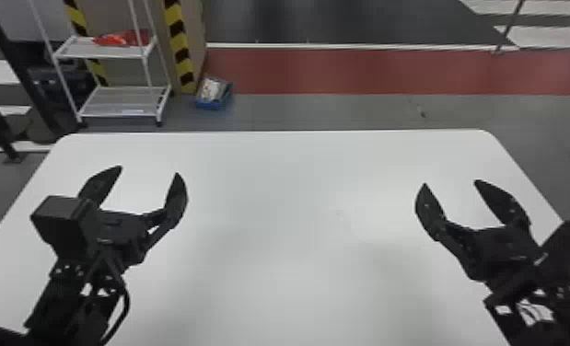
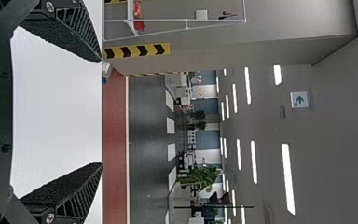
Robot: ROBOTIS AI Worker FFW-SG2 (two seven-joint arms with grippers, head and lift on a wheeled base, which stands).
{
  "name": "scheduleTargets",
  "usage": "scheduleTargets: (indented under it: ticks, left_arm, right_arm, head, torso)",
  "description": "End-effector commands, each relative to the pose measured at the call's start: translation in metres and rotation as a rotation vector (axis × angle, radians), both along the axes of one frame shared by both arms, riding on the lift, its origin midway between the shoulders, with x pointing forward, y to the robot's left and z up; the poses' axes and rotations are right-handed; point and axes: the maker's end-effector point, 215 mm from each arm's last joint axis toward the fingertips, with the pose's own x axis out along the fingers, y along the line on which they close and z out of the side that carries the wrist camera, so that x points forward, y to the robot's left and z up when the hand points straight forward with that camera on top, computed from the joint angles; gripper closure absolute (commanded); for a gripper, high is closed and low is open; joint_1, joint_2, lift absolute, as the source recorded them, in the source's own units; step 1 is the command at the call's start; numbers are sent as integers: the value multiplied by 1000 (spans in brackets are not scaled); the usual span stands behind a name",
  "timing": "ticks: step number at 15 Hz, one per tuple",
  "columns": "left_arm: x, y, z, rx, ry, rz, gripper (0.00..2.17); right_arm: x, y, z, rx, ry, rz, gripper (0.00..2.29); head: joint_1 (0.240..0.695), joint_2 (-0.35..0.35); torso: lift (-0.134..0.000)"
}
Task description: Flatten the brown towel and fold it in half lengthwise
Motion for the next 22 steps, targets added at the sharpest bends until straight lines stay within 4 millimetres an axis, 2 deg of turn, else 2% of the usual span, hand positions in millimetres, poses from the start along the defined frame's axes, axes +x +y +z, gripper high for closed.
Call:
scheduleTargets:
  ticks: [1,8,14,18,22]
  left_arm:
    - [0,-2,-2,-2,3,-3,90]
    - [2,9,5,-9,-30,12,90]
    - [8,12,-4,-21,-8,6,90]
    - [10,14,19,-18,-54,9,90]
    - [7,22,25,-13,-61,15,87]
  right_arm:
    - [0,-1,-1,2,2,-6,83]
    - [-1,-8,-7,-2,13,-16,83]
    - [9,-21,-18,-36,37,-19,83]
    - [18,-25,-12,-45,27,-17,90]
    - [15,-25,-11,-37,25,-5,117]
  head:
    - [695,-12]
    - [695,-12]
    - [695,-18]
    - [695,-23]
    - [695,-23]
  torso:
    - [-128]
    - [-128]
    - [-128]
    - [-128]
    - [-128]
